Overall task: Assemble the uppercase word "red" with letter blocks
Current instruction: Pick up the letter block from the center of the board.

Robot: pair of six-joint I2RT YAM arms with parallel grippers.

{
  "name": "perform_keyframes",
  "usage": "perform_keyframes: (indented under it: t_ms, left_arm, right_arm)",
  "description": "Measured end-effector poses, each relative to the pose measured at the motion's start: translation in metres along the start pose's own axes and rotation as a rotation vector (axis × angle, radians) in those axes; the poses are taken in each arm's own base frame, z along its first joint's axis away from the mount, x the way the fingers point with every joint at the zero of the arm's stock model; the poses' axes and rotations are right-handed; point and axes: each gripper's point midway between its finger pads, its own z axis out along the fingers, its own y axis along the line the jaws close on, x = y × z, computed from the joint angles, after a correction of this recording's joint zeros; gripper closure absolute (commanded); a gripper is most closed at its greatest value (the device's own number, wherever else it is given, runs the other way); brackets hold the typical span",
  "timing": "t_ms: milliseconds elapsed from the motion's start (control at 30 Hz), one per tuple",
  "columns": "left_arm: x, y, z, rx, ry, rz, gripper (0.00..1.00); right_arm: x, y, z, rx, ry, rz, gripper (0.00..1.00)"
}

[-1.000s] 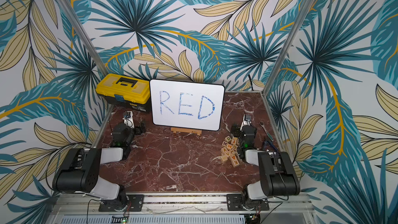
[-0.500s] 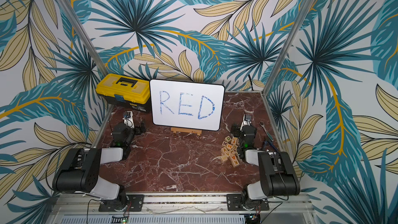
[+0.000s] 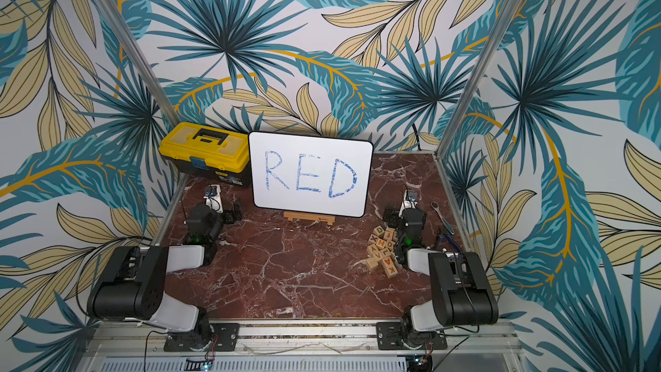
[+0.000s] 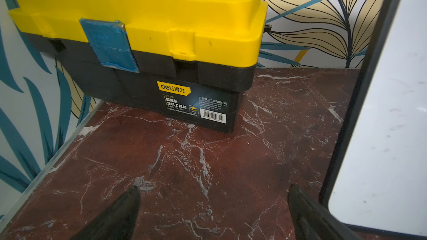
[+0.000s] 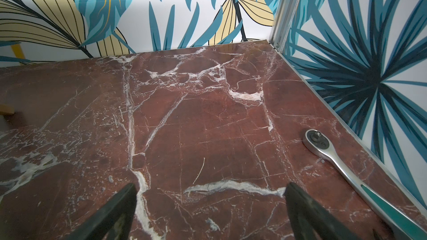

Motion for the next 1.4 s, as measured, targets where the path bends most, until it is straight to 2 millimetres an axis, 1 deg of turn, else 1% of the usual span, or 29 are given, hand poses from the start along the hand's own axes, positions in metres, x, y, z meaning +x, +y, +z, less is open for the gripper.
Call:
perform_keyframes:
  t_ms: [33, 100, 333, 467, 533, 600, 633, 700, 767, 833, 867, 900, 967, 1100, 1267, 1333, 1400]
  left_arm:
    - [0.0, 0.0, 0.0, 0.0, 0.0, 0.0, 0.0]
    - [0.0, 0.0, 0.0, 0.0, 0.0, 0.0, 0.0]
    - [0.0, 0.0, 0.0, 0.0, 0.0, 0.0, 0.01]
    - [0.0, 0.0, 0.0, -0.001, -0.001, 0.002, 0.06]
    - [-0.004, 0.001, -0.002, -0.005, -0.007, 0.002, 0.07]
    - [-0.014, 0.001, -0.009, -0.007, -0.023, 0.003, 0.09]
    - [-0.023, -0.002, -0.015, -0.004, -0.037, 0.004, 0.11]
    - [-0.043, -0.006, -0.029, 0.001, -0.078, 0.004, 0.13]
    - [-0.066, -0.015, -0.045, 0.01, -0.13, 0.006, 0.13]
    - [-0.075, -0.025, -0.056, 0.021, -0.146, 0.011, 0.14]
    - [-0.075, -0.029, -0.059, 0.026, -0.138, 0.013, 0.15]
    - [-0.073, -0.034, -0.061, 0.033, -0.125, 0.016, 0.16]
    - [-0.068, -0.043, -0.066, 0.044, -0.09, 0.023, 0.19]
    - [-0.061, -0.061, -0.076, 0.039, -0.039, 0.039, 0.19]
    - [-0.069, -0.083, -0.089, 0.069, -0.023, 0.057, 0.19]
    - [-0.074, -0.085, -0.093, 0.079, -0.025, 0.044, 0.19]
    - [-0.076, -0.086, -0.096, 0.084, -0.027, 0.03, 0.19]
  right_arm:
    - [0.0, 0.0, 0.0, 0.0, 0.0, 0.0, 0.14]
    - [0.0, 0.0, 0.0, -0.001, 0.0, -0.002, 0.16]
    - [0.0, 0.0, 0.0, 0.0, 0.0, -0.002, 0.18]
    - [0.0, 0.0, 0.0, 0.0, 0.0, -0.003, 0.22]
    - [0.0, -0.001, 0.0, 0.008, 0.006, -0.004, 0.22]
    - [-0.003, -0.004, -0.001, 0.025, 0.034, -0.005, 0.23]
    - [-0.012, -0.005, -0.002, 0.036, 0.043, -0.004, 0.24]
    - [-0.039, -0.004, -0.002, 0.042, 0.036, 0.001, 0.27]
    - [-0.073, -0.002, -0.004, 0.045, 0.03, 0.022, 0.31]
    - [-0.098, -0.002, -0.009, 0.054, 0.038, 0.049, 0.34]
    - [-0.107, -0.002, -0.014, 0.061, 0.049, 0.065, 0.35]
    - [-0.11, -0.003, -0.018, 0.069, 0.073, 0.077, 0.36]
    - [-0.107, -0.003, -0.03, 0.089, 0.146, 0.092, 0.38]
    - [-0.084, -0.003, -0.052, 0.115, 0.322, 0.101, 0.41]
    - [-0.046, -0.004, -0.082, 0.113, 0.522, 0.114, 0.43]
    - [-0.034, -0.005, -0.091, 0.113, 0.577, 0.116, 0.44]
    - [-0.024, -0.004, -0.096, 0.107, 0.622, 0.115, 0.48]
